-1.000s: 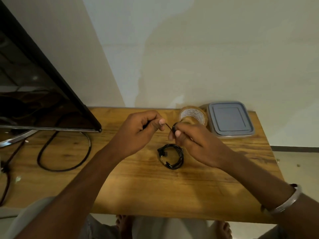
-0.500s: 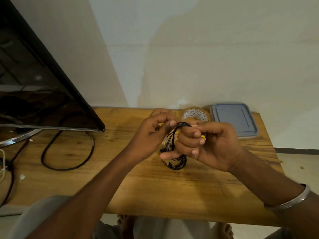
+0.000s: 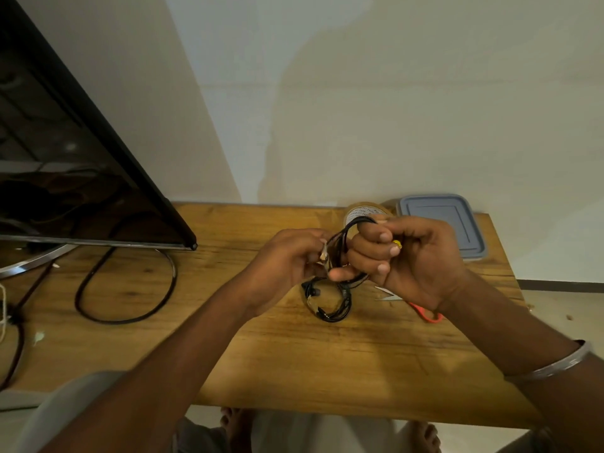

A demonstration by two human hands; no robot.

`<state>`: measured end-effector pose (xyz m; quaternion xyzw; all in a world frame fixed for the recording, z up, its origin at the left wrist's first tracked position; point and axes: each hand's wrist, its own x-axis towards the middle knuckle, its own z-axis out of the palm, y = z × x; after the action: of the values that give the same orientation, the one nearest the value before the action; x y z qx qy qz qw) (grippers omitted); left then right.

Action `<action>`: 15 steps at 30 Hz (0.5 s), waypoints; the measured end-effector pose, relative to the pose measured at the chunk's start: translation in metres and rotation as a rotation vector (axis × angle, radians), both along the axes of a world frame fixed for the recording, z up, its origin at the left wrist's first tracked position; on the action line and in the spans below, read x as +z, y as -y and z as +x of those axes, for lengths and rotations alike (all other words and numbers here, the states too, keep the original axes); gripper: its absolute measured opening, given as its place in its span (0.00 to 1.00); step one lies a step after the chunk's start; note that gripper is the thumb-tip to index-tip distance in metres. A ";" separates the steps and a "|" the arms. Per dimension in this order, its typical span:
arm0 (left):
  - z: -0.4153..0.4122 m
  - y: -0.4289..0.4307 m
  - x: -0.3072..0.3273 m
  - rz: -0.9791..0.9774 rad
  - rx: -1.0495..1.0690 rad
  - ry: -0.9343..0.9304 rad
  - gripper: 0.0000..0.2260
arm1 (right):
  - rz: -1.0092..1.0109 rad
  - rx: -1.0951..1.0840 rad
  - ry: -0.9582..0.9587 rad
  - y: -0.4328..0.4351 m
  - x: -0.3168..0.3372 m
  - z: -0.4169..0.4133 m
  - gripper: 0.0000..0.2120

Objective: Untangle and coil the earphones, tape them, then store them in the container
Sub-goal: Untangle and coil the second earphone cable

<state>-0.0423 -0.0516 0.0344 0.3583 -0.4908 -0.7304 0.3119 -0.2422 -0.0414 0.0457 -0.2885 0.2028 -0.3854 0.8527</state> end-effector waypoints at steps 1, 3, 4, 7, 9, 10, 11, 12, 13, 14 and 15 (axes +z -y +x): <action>0.000 0.000 0.002 0.041 -0.012 -0.042 0.19 | 0.010 -0.013 0.002 0.000 0.001 -0.001 0.12; 0.000 0.000 0.003 0.002 -0.015 -0.046 0.18 | 0.059 -0.049 0.030 0.001 0.004 -0.002 0.11; 0.000 -0.001 0.002 -0.049 -0.008 -0.020 0.15 | 0.085 -0.068 0.039 0.001 0.006 -0.001 0.11; 0.000 -0.002 -0.002 -0.134 0.019 0.042 0.08 | 0.103 -0.139 -0.068 0.002 0.007 0.000 0.12; 0.000 -0.001 -0.002 -0.122 0.032 0.023 0.07 | 0.112 -0.164 -0.124 0.003 0.005 0.001 0.14; 0.000 -0.001 -0.002 -0.109 0.040 -0.002 0.06 | 0.102 -0.165 -0.136 0.003 0.003 0.001 0.14; 0.000 0.000 -0.002 -0.093 0.049 -0.030 0.06 | 0.089 -0.164 -0.144 0.003 0.001 0.001 0.14; 0.000 0.000 -0.003 -0.068 0.060 -0.060 0.07 | 0.077 -0.163 -0.152 0.004 -0.001 0.001 0.13; 0.000 0.001 -0.003 -0.033 0.069 -0.091 0.11 | 0.073 -0.160 -0.157 0.004 -0.003 0.001 0.13; 0.001 0.002 -0.003 0.007 0.073 -0.127 0.15 | 0.078 -0.163 -0.159 0.005 -0.005 0.000 0.13; 0.002 0.003 -0.003 0.043 0.068 -0.166 0.18 | 0.084 -0.168 -0.159 0.006 -0.006 0.000 0.13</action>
<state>-0.0400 -0.0543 0.0313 0.3194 -0.4351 -0.7569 0.3685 -0.2426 -0.0471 0.0397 -0.2642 0.3093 -0.4224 0.8100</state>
